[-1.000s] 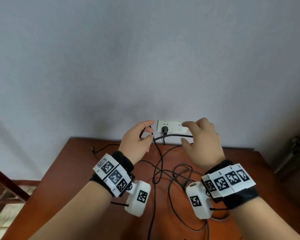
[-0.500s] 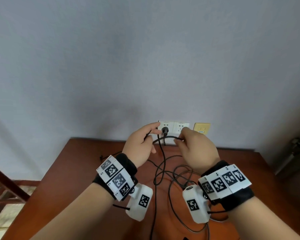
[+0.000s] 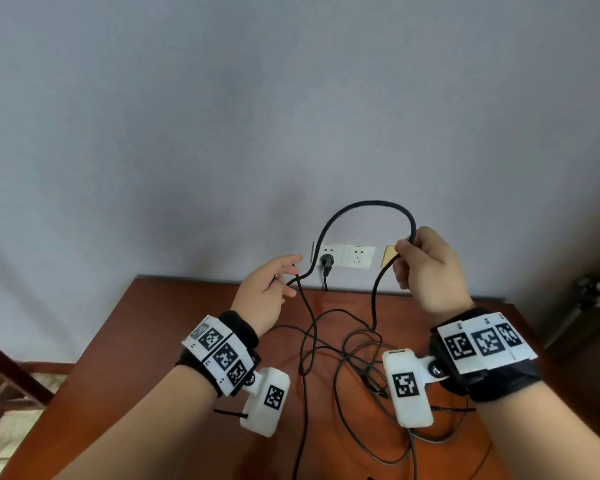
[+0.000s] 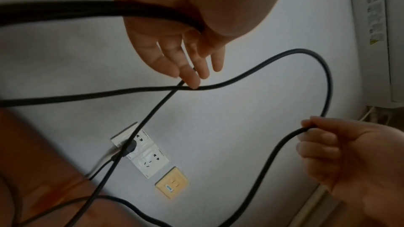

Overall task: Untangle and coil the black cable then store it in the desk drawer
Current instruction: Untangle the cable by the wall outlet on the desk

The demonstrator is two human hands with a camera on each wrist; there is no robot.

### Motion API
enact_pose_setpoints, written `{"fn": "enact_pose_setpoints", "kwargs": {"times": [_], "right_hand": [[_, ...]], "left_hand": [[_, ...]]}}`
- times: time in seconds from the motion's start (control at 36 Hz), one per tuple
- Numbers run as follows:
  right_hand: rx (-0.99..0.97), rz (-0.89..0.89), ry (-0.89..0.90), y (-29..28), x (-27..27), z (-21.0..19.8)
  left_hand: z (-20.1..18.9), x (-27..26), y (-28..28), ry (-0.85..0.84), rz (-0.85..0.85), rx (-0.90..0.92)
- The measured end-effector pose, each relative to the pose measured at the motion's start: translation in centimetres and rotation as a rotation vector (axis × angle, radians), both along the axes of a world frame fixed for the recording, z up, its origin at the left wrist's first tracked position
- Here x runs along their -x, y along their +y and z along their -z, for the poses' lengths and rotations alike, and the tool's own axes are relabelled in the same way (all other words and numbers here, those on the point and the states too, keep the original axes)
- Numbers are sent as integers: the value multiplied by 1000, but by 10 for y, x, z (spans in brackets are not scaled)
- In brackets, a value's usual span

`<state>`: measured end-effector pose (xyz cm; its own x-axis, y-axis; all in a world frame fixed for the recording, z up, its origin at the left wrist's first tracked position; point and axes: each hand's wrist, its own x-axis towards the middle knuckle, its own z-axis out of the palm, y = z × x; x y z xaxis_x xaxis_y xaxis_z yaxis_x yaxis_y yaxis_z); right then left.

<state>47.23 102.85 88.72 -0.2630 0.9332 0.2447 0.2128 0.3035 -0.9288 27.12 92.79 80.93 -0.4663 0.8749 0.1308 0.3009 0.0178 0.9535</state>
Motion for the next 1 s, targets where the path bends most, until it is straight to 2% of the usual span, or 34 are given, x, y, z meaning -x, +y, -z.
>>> {"fn": "enact_pose_setpoints", "kwargs": {"times": [0.25,0.53,0.69,0.86,1.0], "right_hand": [[136,-63,406,2,-6,-8],[106,-41,642,11,-25,-6],[102,-65,704,11,-27,-6],[174,-46,885,12,-30,-22],[172,-58,796,17,-28,-30]], "left_hand": [[2,22,9,167,-6,52],[-4,71,25,329,-76,26],[-7,84,28,415,-9,76],[0,90,28,553,58,140],[5,90,27,577,83,116]]}}
